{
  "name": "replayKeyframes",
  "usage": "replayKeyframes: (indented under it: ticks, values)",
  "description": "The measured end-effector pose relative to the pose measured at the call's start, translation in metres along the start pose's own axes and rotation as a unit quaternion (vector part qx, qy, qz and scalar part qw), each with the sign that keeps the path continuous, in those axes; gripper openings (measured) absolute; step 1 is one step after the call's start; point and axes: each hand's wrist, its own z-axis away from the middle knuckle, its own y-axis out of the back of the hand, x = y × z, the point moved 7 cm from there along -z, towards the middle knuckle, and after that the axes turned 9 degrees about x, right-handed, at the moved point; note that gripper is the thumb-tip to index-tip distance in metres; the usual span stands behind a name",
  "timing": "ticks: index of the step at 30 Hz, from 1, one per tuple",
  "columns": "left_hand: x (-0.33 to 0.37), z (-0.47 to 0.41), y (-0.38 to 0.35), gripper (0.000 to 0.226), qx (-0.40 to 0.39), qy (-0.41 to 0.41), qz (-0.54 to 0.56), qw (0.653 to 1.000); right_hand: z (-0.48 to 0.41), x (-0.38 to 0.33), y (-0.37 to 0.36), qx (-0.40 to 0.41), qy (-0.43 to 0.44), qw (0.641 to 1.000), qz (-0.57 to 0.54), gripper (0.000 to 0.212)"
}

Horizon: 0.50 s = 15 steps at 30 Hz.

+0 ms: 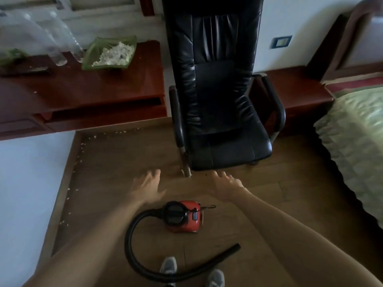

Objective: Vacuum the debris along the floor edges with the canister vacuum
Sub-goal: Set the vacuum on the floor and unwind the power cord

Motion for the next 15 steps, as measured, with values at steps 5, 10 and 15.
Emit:
replayKeyframes:
  ticks: [5,10,15]
  values:
    - [-0.012,-0.015,-0.094,0.085,-0.079,0.011,0.070,0.994,-0.011,0.006,-0.086,-0.069,-0.041,0.997,-0.023,0.070]
    - [-0.034,-0.036,-0.198,0.083,-0.154,-0.020,0.059,0.986,-0.014,0.006,-0.195,-0.136,-0.085,0.986,-0.048,0.071]
    - [-0.055,-0.049,-0.275,0.077,-0.187,-0.051,0.023,0.981,-0.018,-0.006,-0.292,-0.197,-0.109,0.973,-0.056,0.076]
